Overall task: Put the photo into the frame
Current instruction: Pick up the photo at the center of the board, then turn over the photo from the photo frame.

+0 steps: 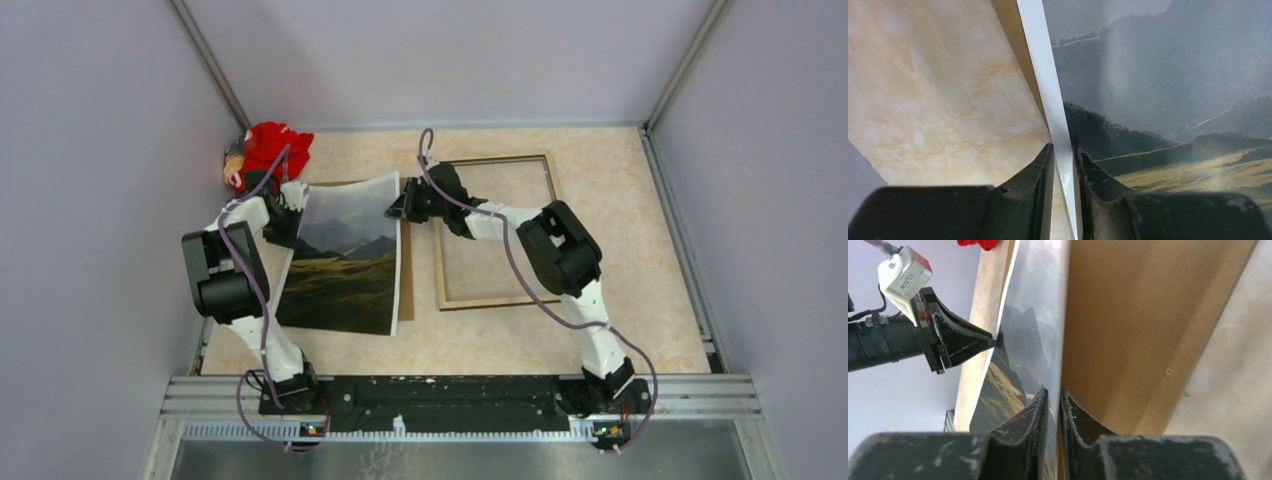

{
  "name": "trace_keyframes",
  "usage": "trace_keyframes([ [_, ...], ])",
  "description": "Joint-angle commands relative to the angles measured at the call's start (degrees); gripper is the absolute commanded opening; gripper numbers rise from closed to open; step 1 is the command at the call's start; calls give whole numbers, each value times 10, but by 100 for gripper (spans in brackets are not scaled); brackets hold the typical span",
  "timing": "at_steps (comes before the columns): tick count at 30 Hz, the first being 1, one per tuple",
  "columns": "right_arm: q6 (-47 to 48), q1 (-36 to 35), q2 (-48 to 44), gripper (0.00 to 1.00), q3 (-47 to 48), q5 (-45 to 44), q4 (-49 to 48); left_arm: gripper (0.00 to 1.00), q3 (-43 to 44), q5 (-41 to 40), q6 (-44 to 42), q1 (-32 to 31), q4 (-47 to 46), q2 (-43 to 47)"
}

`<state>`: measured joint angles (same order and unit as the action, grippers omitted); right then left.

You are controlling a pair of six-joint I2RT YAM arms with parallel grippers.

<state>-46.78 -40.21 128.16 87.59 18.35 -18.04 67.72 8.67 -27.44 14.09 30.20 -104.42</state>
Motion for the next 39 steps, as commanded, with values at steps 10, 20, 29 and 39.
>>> trace_keyframes([
  [10,43,70,-148,0,44,64,126,76,97,11,-23,-4,130,60],
  [20,265,262,-459,0,92,-83,584,88,109,48,-17,-6,156,80],
  [29,365,273,-611,0,149,-330,701,93,88,62,-22,-9,142,88],
  [39,322,138,-536,0,125,-354,676,93,78,78,-24,-13,143,98],
])
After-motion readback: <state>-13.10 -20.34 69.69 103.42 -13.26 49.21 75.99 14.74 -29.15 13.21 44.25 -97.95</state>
